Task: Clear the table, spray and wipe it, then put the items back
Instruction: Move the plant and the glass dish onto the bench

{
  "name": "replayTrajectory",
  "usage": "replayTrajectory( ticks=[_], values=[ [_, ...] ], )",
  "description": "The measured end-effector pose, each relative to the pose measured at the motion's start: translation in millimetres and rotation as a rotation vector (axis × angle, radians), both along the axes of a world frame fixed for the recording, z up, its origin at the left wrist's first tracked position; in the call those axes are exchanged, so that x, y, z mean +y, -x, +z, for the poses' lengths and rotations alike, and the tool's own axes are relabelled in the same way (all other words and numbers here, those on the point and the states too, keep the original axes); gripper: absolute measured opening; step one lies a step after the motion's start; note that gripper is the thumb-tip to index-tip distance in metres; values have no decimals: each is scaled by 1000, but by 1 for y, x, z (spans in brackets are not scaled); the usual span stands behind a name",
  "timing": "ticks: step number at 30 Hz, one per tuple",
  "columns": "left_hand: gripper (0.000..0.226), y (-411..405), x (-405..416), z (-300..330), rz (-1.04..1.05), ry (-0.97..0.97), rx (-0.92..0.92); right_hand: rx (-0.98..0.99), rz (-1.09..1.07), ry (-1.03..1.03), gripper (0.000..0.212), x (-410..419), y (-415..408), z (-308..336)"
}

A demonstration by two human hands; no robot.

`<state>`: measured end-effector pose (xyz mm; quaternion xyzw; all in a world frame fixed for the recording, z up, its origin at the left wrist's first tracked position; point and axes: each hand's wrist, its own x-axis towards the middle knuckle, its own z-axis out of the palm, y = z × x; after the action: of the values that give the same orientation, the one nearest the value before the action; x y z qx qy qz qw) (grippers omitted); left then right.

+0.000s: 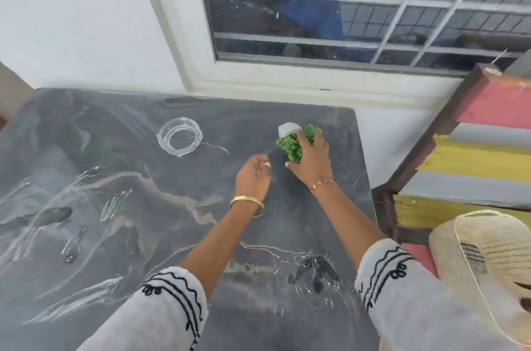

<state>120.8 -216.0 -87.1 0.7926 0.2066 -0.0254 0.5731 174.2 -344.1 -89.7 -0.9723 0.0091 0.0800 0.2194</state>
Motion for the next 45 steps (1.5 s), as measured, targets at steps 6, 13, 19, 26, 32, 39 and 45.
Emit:
replayTrajectory(
  ticks=[6,13,19,26,32,39,45],
  values=[
    [24,-4,30,-2,-153,-22,-73,-74,-145,-23,48,13,-4,3],
    [41,-5,52,2,-297,-81,-139,-128,-254,-223,32,42,-1,43],
    [76,2,73,9,-332,-220,-291,-3,-173,-423,33,74,25,79],
    [58,49,93,31,-210,-187,-385,212,-15,-586,12,96,58,117],
    [60,73,115,40,-5,-14,-317,324,-73,-961,21,121,76,126],
    [46,60,172,32,188,24,-268,286,-241,-1017,20,167,49,97],
    [33,36,232,8,250,46,-195,393,-334,-802,16,215,8,39]
  ],
)
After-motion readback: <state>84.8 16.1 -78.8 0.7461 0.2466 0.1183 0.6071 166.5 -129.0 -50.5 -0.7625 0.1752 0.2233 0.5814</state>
